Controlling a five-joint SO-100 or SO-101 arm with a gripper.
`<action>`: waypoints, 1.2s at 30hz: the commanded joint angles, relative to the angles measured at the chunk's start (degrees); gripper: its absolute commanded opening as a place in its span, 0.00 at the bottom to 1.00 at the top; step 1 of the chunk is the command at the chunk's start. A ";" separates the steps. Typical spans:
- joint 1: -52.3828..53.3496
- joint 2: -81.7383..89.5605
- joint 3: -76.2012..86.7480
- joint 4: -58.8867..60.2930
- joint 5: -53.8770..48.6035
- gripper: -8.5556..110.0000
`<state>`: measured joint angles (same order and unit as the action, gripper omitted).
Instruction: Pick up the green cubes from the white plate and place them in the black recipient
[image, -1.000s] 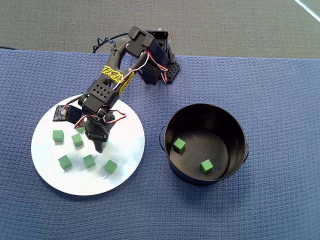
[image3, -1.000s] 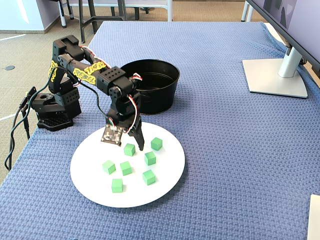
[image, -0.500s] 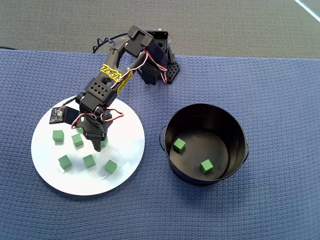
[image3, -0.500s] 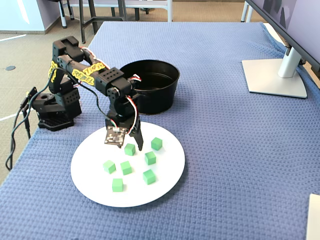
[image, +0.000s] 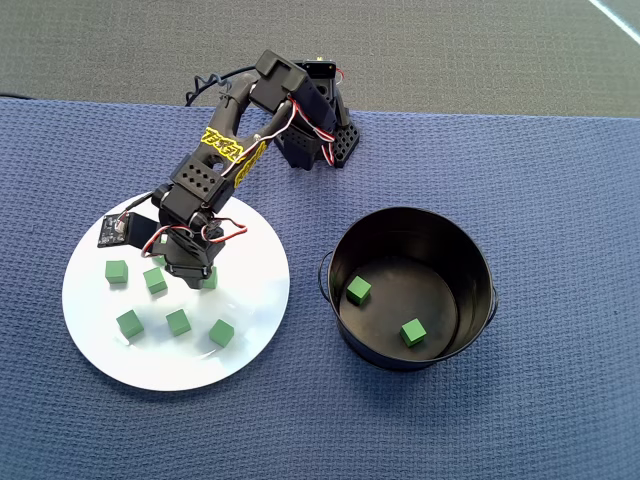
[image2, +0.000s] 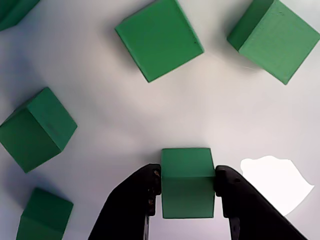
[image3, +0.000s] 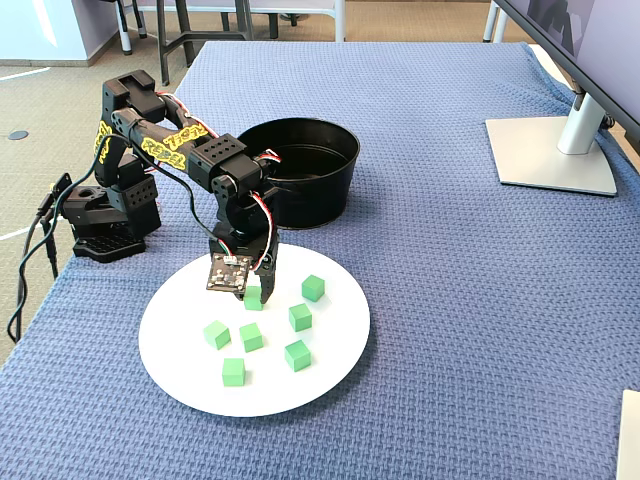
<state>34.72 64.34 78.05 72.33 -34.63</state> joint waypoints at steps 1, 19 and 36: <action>0.35 6.86 1.14 -0.18 2.90 0.07; -31.64 44.65 2.72 9.05 33.22 0.07; -54.14 29.62 6.59 1.85 33.57 0.43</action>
<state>-19.34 91.32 84.55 75.32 -0.18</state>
